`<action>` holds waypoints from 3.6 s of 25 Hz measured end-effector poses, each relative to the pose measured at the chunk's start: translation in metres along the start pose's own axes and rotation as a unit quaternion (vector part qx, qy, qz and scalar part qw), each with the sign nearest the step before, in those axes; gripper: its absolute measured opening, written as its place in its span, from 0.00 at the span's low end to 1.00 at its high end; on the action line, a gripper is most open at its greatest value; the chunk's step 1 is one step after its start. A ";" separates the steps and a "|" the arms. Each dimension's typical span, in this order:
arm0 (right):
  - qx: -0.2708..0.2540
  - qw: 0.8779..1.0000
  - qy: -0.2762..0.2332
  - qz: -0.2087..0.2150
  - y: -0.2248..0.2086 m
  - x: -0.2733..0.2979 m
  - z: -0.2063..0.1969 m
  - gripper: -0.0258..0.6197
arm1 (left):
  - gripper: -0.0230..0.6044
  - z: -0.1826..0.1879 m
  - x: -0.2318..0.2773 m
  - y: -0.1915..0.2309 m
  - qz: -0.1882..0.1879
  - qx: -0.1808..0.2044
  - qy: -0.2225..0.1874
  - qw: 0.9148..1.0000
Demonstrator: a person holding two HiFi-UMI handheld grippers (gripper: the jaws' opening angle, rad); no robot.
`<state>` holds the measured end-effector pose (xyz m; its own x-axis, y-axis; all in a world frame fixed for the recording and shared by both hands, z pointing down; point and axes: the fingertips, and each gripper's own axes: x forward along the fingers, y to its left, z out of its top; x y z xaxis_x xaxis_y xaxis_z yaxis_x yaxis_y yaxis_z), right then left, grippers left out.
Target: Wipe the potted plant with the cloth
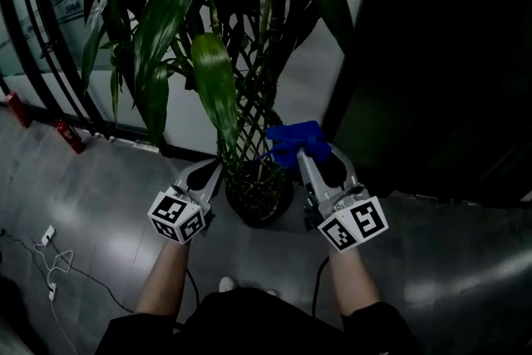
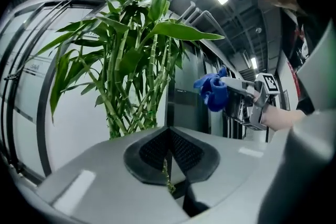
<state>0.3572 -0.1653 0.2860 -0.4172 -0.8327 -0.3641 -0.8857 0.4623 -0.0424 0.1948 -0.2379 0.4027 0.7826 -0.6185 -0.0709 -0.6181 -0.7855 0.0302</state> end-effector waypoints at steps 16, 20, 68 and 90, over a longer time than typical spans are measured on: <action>-0.086 0.981 -0.139 0.101 0.058 0.124 0.157 0.20 | 0.05 0.107 0.055 -0.002 -0.084 0.077 -0.019 0.993; -0.084 0.981 -0.124 0.127 0.073 0.148 0.152 0.20 | 0.05 0.112 0.061 0.007 -0.084 0.082 -0.020 0.993; -0.030 0.987 0.067 0.143 0.098 0.108 -0.043 0.20 | 0.05 0.054 0.025 -0.007 -0.104 0.157 0.002 0.982; 0.049 0.986 0.058 0.150 0.101 0.042 -0.036 0.20 | 0.05 0.043 -0.041 -0.031 -0.009 0.069 -0.003 0.998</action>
<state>0.2428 -0.1646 0.3002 -0.6826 -0.6810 -0.2653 -0.6975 0.7154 -0.0417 0.1786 -0.1877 0.3623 0.7929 -0.6044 -0.0768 -0.6093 -0.7856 -0.1081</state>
